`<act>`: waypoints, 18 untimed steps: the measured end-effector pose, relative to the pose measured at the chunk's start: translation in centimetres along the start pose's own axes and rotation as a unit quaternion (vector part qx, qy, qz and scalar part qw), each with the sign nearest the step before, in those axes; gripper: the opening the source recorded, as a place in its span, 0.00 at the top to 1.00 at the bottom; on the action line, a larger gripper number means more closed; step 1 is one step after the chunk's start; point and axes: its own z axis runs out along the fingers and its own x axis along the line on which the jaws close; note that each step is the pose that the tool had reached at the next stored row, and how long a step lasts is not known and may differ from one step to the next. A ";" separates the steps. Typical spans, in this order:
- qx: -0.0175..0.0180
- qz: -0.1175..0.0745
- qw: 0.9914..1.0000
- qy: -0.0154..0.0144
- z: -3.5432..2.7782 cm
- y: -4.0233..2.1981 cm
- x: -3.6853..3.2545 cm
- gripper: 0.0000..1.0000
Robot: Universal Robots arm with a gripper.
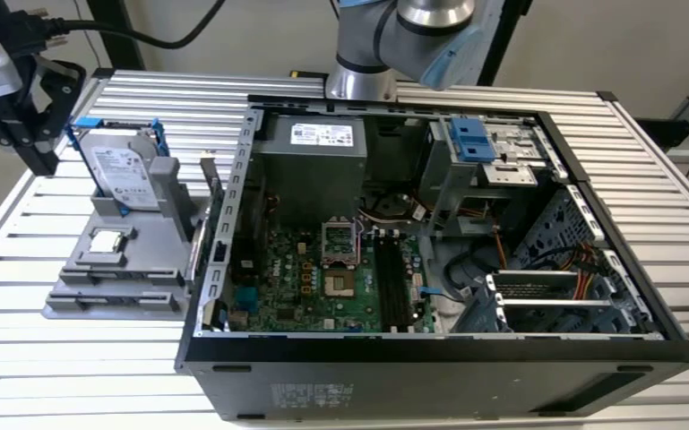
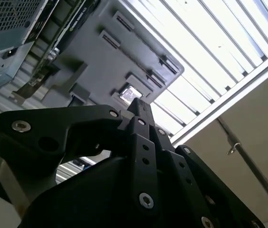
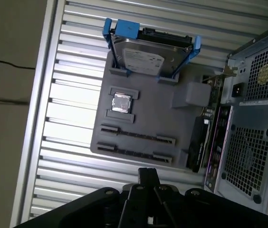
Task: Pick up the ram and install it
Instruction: 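Pick up the ram and move it above insertion slot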
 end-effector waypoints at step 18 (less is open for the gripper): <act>-0.001 -0.058 0.998 0.003 -0.20 0.01 0.00 1.00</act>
